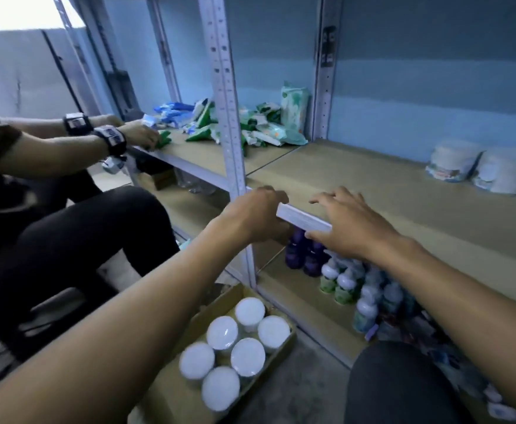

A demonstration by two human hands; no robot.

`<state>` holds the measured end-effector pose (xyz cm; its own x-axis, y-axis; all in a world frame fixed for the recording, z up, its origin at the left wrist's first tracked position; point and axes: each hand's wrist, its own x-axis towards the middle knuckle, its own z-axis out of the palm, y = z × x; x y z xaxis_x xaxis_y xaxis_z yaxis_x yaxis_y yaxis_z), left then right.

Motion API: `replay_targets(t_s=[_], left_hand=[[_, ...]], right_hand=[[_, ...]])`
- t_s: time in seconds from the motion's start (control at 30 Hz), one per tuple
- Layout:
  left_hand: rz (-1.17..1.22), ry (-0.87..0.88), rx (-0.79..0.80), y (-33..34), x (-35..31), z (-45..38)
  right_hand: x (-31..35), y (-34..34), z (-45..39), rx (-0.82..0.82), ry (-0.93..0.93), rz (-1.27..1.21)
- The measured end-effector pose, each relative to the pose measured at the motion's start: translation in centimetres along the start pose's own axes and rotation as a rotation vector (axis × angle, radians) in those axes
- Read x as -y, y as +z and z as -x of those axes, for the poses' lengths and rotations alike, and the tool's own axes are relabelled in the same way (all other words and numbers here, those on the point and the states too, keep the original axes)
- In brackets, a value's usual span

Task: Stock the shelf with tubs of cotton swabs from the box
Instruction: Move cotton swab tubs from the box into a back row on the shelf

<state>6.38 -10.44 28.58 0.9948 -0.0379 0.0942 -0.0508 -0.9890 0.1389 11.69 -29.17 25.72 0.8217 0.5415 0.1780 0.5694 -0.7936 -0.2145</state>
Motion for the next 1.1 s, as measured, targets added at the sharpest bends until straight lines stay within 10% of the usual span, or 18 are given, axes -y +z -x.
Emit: replay_targets(t_s=[0.43, 1.1], left_hand=[[0.031, -0.411, 0.189, 8.7, 13.9, 14.1], [0.188, -0.536, 0.527, 26.2, 20.9, 17.8]], right_hand=[[14.2, 14.3, 1.0, 0.299, -0.253, -0.083], [15.7, 33.0, 6.6, 0.693, -0.215, 0.006]])
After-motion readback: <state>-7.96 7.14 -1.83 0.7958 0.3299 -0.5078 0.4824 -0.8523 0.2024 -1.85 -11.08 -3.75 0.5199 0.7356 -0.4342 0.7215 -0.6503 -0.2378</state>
